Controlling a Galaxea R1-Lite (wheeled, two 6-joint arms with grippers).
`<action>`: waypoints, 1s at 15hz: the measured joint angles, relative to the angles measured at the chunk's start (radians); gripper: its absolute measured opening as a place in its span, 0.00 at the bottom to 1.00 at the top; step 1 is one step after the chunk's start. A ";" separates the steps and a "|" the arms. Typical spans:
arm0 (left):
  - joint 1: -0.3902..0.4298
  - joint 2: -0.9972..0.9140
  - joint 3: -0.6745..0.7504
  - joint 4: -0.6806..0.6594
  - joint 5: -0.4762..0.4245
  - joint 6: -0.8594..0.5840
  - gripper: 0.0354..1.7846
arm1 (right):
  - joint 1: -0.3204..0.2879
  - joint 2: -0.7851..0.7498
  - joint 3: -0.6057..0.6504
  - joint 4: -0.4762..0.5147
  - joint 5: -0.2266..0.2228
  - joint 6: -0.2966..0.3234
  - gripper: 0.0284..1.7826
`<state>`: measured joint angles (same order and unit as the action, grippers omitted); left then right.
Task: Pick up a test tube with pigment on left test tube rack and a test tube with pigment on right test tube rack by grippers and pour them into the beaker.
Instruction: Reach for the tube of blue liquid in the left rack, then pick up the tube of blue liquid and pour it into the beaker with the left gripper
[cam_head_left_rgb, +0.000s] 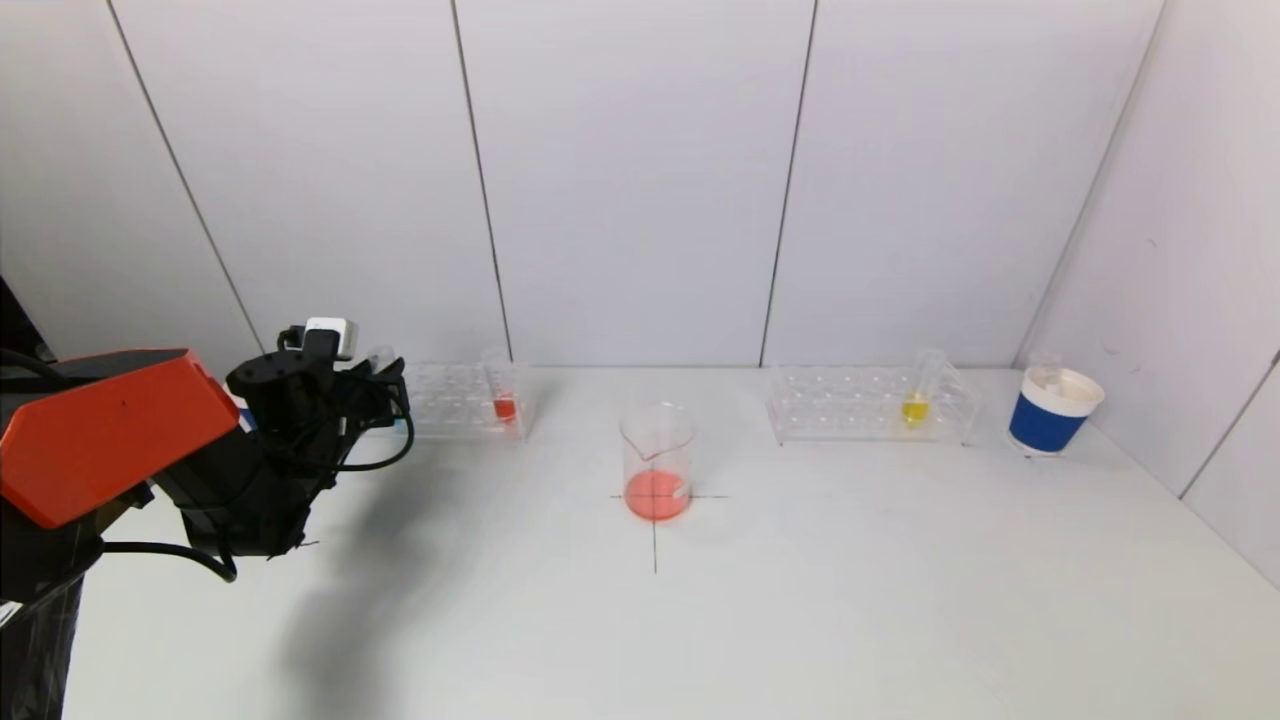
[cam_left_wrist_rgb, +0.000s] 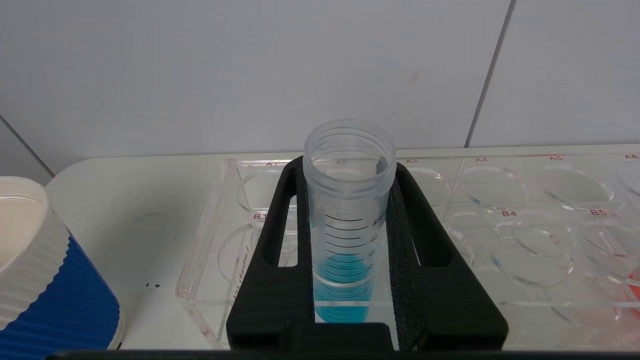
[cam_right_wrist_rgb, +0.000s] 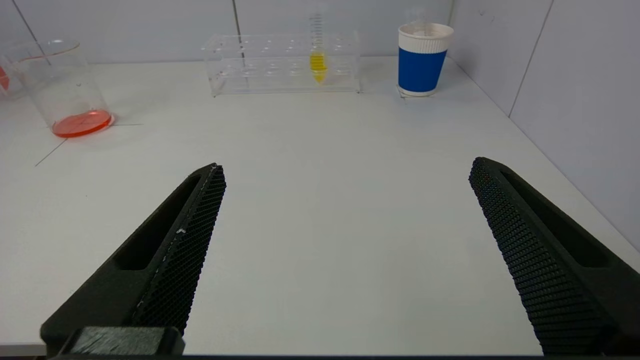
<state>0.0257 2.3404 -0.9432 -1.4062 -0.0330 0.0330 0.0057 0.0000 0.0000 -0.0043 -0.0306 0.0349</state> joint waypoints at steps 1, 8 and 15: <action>0.000 0.000 0.000 0.000 0.000 0.000 0.23 | 0.000 0.000 0.000 0.000 0.000 0.000 1.00; 0.000 0.000 -0.001 0.001 0.001 -0.001 0.23 | 0.000 0.000 0.000 0.000 0.000 0.000 1.00; 0.000 -0.018 -0.028 0.037 0.022 -0.001 0.23 | 0.000 0.000 0.000 0.000 0.000 0.000 1.00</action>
<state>0.0257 2.3226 -0.9709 -1.3687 -0.0109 0.0317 0.0057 0.0000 0.0000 -0.0043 -0.0306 0.0349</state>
